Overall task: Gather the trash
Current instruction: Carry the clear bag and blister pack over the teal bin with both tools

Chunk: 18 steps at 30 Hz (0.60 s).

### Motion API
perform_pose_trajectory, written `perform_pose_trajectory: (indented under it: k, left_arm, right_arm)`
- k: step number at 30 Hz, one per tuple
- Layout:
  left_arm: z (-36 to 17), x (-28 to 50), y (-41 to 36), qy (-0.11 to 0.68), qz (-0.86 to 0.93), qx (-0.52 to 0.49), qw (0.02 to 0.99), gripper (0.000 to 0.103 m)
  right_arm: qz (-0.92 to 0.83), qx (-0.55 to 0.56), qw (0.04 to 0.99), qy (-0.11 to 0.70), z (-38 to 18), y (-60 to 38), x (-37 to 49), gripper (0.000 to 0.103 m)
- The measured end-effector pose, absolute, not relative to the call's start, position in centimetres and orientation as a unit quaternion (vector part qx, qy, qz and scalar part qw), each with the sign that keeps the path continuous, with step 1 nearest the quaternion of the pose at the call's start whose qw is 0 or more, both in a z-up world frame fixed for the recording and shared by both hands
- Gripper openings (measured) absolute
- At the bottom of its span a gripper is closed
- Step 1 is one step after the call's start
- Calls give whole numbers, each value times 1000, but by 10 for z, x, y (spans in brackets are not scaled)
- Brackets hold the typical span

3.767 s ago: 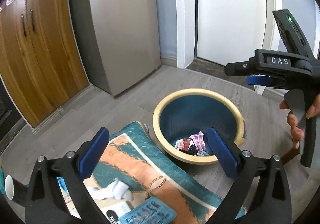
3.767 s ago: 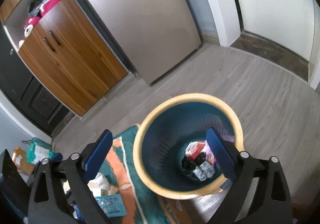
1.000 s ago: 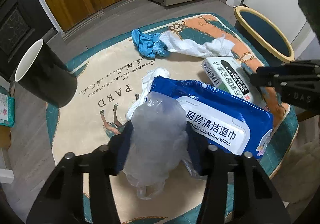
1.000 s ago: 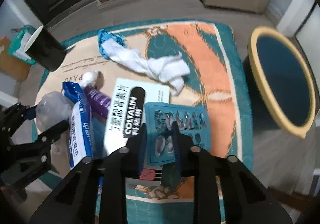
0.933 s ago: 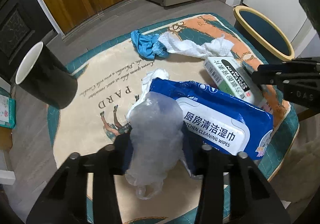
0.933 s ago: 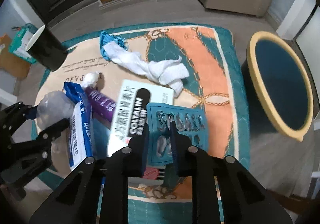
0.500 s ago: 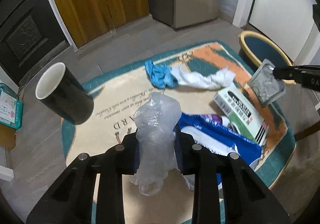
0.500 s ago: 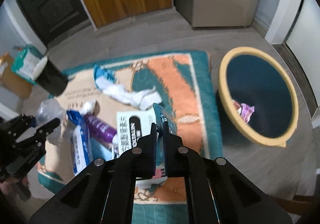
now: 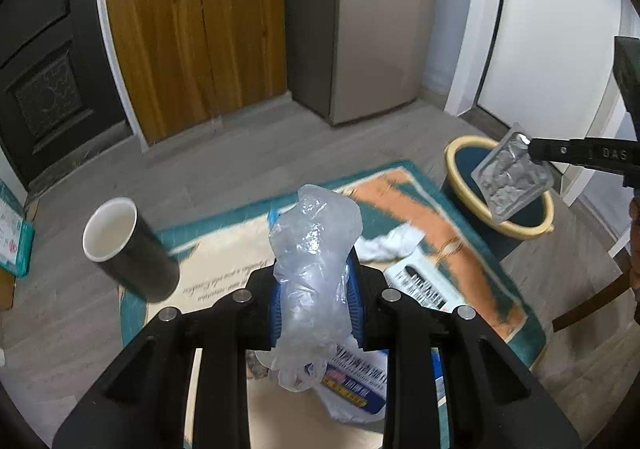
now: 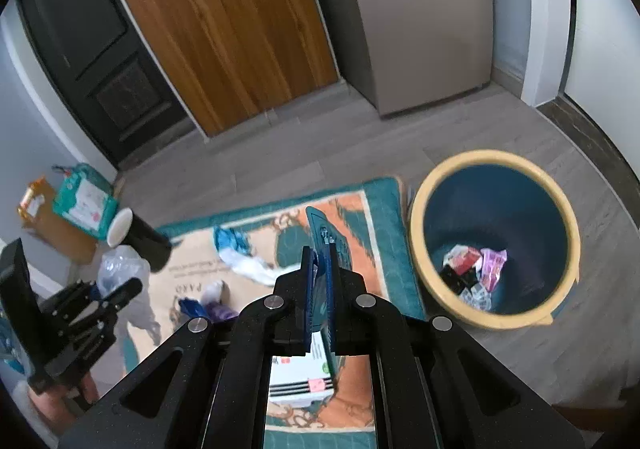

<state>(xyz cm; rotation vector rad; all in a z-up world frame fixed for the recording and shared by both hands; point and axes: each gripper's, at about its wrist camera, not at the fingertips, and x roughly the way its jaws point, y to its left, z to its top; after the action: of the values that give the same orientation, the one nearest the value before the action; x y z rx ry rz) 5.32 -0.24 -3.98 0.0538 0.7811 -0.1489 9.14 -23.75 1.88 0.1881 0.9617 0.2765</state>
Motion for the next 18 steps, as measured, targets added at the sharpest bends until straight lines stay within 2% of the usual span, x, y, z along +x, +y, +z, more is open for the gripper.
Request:
perform_pose_trajectory:
  k: [9,18]
  left_arm:
    - [-12,68,-33,344,-116,-8,932,25]
    - [-19,94,-79,350,-153,2,924,25]
  right_arm:
    - [155,151,878,427,41,-283,96,7]
    - [175,201,867,422,41,-321,107,7]
